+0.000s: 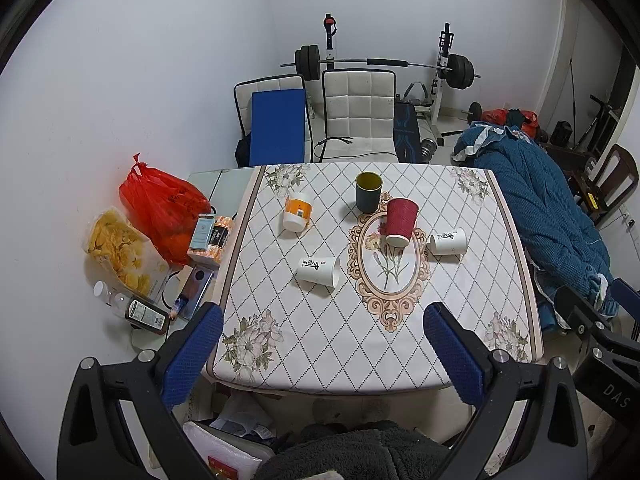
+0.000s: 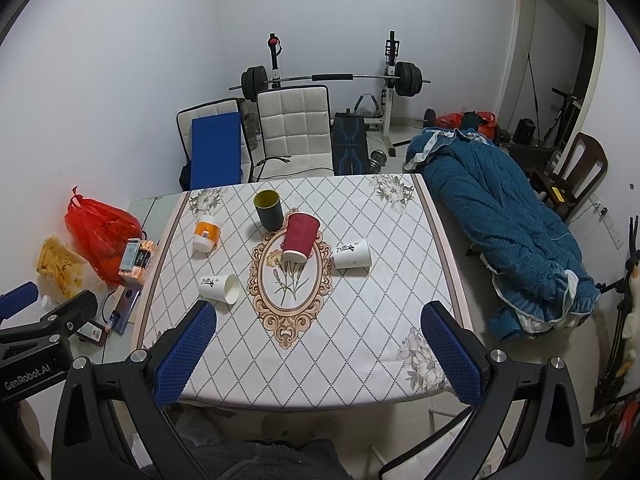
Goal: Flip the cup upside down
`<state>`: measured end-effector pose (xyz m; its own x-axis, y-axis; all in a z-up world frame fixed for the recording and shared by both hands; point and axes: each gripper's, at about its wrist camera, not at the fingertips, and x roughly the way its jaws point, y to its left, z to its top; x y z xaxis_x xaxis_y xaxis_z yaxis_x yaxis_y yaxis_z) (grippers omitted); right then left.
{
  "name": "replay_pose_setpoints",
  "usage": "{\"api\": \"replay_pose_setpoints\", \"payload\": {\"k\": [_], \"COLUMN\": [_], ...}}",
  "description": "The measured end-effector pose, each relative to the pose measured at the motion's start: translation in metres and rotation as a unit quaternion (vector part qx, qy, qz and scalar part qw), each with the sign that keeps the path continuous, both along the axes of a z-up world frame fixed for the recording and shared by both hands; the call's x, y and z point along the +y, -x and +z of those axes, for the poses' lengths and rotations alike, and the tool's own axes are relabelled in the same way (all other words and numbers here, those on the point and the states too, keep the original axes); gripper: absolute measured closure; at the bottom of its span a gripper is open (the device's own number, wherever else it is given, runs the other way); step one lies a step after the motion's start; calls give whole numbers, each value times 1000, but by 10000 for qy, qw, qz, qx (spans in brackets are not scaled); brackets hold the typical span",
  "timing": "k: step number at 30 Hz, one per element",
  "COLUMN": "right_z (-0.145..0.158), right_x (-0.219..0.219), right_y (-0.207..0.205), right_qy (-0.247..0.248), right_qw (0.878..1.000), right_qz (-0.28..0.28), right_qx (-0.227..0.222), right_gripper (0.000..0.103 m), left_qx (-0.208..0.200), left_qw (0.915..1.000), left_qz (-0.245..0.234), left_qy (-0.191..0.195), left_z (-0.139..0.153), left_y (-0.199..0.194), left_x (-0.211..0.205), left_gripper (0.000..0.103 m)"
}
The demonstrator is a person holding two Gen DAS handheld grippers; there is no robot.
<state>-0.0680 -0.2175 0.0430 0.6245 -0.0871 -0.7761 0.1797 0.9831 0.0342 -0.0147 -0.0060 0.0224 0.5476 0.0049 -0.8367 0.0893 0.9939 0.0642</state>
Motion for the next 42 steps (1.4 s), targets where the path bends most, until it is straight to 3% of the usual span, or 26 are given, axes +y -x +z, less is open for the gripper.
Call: {"api": "replay_pose_setpoints", "payload": {"k": [9, 15, 28, 42], "right_z": [-9, -28, -170, -314], "right_x": [-6, -13, -65, -128], "right_y": [4, -3, -34, -57], "right_qy": [-57, -62, -165, -362], "right_qw": [9999, 9994, 9848, 9550], "right_qz": [44, 31, -157, -549], "right_qx": [101, 348, 1724, 2893], "right_gripper": [0, 0, 0, 0], "left_qx": [82, 228, 896, 1747], "left_qw": [10000, 9996, 9931, 9751], "left_qz": [12, 125, 125, -535], "left_qy": [-7, -139, -742, -1260], "left_z": [-4, -34, -131, -237], "left_y": [0, -9, -44, -98], "left_x": [-12, -16, -55, -132], "left_gripper": [0, 0, 0, 0]}}
